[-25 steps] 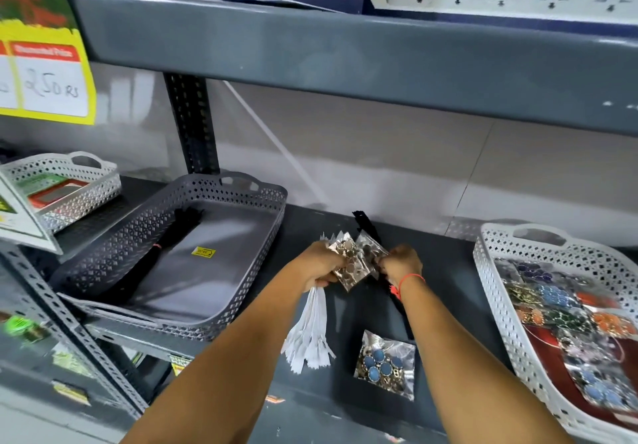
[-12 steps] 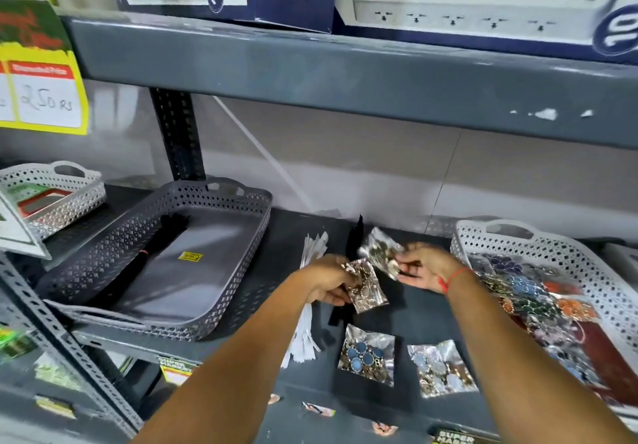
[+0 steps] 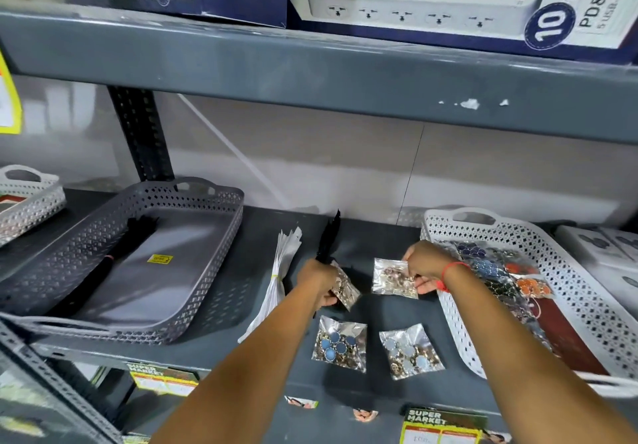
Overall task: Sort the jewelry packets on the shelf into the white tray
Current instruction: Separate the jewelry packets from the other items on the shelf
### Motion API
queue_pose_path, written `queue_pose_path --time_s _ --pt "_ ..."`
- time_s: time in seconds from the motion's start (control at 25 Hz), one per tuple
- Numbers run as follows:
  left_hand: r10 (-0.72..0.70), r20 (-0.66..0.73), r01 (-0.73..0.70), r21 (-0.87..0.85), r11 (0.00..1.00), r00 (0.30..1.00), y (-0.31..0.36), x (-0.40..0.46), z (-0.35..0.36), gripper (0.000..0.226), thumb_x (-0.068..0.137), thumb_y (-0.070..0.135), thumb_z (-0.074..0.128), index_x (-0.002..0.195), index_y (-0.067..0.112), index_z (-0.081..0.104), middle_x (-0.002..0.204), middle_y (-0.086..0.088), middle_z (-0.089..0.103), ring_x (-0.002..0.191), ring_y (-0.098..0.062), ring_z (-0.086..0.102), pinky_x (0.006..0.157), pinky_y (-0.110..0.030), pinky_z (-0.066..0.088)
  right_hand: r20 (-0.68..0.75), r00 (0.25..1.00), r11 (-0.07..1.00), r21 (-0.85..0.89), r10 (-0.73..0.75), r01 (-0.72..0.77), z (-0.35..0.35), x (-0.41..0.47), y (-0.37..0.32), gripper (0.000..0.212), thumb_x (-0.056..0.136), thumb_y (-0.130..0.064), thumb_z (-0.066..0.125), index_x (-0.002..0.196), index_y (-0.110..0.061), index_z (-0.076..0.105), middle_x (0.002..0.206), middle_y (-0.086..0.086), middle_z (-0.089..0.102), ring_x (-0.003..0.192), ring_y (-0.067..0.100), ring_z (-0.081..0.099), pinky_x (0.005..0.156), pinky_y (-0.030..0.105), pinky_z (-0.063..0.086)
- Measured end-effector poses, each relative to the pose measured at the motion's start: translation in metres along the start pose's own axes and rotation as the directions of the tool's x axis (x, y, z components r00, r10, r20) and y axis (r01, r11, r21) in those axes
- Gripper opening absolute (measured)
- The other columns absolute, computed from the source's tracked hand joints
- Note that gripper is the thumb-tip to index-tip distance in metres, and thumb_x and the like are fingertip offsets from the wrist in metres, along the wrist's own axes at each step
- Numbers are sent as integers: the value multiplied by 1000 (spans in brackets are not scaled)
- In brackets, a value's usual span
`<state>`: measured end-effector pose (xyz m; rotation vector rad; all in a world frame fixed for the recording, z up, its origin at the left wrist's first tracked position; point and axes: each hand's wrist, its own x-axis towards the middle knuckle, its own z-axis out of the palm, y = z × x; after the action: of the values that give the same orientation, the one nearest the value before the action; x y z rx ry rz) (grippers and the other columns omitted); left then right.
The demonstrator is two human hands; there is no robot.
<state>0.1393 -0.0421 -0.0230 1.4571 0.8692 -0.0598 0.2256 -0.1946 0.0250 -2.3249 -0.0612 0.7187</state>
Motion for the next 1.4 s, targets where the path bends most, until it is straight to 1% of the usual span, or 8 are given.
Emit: queue_pose_path --time_s 0.2,0.32,0.44,0.56,0.68,0.76,1.08,1.4 --pt "-25 -185 -1 -138 990 982 -15 4 -8 15 90 12 54 96 1 62 60 -7 46 48 -16 40 41 -20 30 107 993 998 -38 54 -50 -1 -6 1 24 91 12 38 107 -5 45 91 15 51 63 19 49 46 30 52" --pt "-48 -129 41 -54 998 991 -21 3 -11 27 86 3 64 64 4 48 59 -7 45 45 -15 41 35 -20 37 111 988 978 -191 103 -80 8 4 13 20 90 11 37 102 -2 46 86 18 49 62 21 50 62 36 53" --pt "-77 -43 75 -49 996 996 -20 2 -10 23 84 -10 60 69 3 49 86 -15 54 61 -22 59 32 -19 49 18 999 937 -347 50 -40 18 2 21 19 89 8 37 89 0 55 78 21 54 77 32 61 69 34 53" --pt "-9 -73 23 190 982 997 -20 -8 -5 10 88 -4 55 81 3 53 88 -11 58 59 -21 63 42 -24 56 -159 973 839 -542 -166 54 24 -3 26 34 88 3 41 119 1 54 119 24 62 116 37 59 89 36 49" --pt "237 -94 -104 704 702 967 -24 -13 -5 26 90 12 50 113 5 59 106 -11 68 91 -27 71 78 -35 58 -244 909 784 -607 -338 129 30 -22 29 37 84 6 41 118 0 53 122 24 60 114 37 59 92 37 48" --pt "332 -47 -149 829 540 942 -18 -18 -7 31 91 10 46 119 5 58 117 -12 66 104 -29 66 86 -37 55 -219 890 743 -646 -400 175 37 -38 39 35 83 7 39 110 -3 59 115 21 65 107 36 63 88 39 50" --pt "343 278 -408 818 406 897 -3 -39 -11 22 86 9 53 96 9 72 109 -6 72 103 -23 68 87 -33 55 -32 950 755 -615 -311 227 56 -69 84 30 91 -13 44 111 -18 67 116 10 70 107 28 65 89 33 51" --pt "193 429 -406 902 -149 883 -61 -91 6 54 87 -5 49 140 -2 40 150 -19 32 138 -37 32 107 -46 39 29 929 737 -600 -369 312 66 -82 96 50 94 -17 45 143 -24 38 151 3 41 135 21 45 111 34 38"
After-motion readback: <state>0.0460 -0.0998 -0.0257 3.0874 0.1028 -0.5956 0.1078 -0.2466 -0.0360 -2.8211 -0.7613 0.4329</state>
